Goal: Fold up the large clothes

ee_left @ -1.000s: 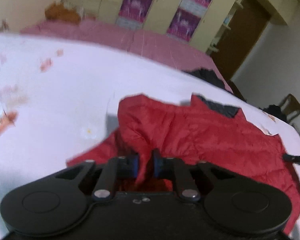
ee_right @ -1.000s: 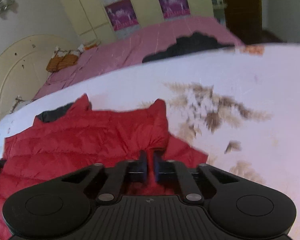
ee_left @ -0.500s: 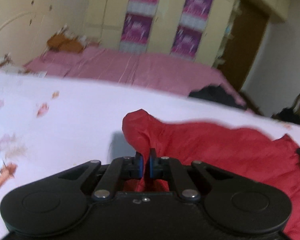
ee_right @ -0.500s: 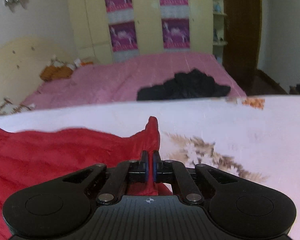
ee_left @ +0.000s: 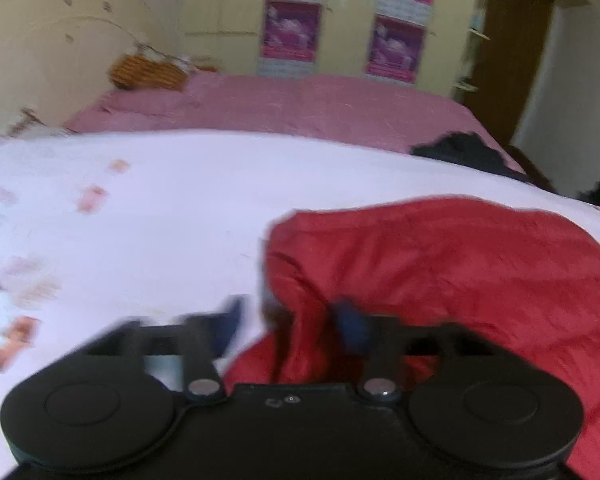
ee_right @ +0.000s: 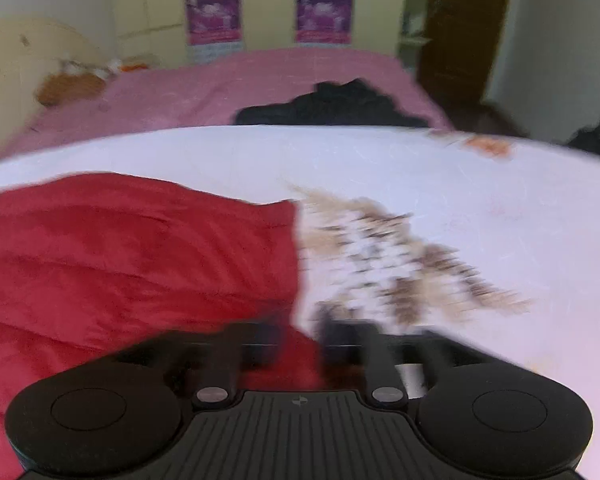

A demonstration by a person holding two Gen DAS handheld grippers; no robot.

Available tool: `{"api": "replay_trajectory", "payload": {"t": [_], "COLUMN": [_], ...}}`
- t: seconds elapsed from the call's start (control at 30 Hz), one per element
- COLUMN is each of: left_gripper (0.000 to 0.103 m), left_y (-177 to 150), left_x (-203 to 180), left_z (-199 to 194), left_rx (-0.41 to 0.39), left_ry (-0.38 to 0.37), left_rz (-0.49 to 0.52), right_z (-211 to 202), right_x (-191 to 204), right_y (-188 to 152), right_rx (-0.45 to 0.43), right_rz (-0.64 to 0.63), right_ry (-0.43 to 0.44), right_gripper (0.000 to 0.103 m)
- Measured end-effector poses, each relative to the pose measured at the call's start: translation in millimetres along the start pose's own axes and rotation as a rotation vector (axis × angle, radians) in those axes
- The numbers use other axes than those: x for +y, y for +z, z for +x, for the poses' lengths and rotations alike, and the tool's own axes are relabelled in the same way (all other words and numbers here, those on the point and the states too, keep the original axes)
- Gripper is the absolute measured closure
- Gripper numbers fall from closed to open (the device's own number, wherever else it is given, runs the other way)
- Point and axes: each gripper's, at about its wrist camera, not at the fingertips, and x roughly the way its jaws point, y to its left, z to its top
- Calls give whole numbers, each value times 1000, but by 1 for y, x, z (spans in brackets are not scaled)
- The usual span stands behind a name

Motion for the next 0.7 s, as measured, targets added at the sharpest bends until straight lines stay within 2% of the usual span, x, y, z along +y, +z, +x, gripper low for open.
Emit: {"api": "replay_trajectory", "payload": {"t": [0.03, 0.07, 0.13, 0.17, 0.27, 0.33, 0.43, 0.47, 0.53, 0.63, 0.7], "left_gripper": [30, 34, 35, 35, 36, 38, 38, 38, 38, 39, 32], "left_y": [-1, -1, -4, -9, -25, -38, -54, -57, -59, -57, -58], "left_x": [4, 8, 5, -4, -47, -74, -93, -89, -84, -83, -81], "left_z": [-12, -28, -56, -70, -84, -81, -59, -53, -50, -64, -93], "left_rx": [-51, -92, -131, -152, -115, -86, -31, -26, -29, -38, -92], "left_ry": [-13, -34, -69, -117, -205, -230, -157, -154, -147, -108, -114], "left_rz": [-12, -34, -48, -36, 86, 149, 208, 195, 175, 187, 183], "right_z": [-11, -23, -47, -56, -78, -82, -58, -50, -41, -54, -80], "right_x": [-4, -8, -7, -1, 34, 65, 94, 91, 83, 81, 75], "right_y": [-1, -2, -5, -7, -18, -26, -38, -40, -38, -36, -38], "right_rx": [-30, -49, -92, -99, -100, -84, -15, -13, 9, -8, -56], "right_rz": [15, 41, 66, 73, 29, -50, -148, -133, -92, -96, -73], "right_ry": [22, 36, 107, 163, 328, 374, 305, 282, 299, 280, 299], "right_gripper": [28, 28, 46, 48, 48, 48, 48, 48, 48, 48, 48]}}
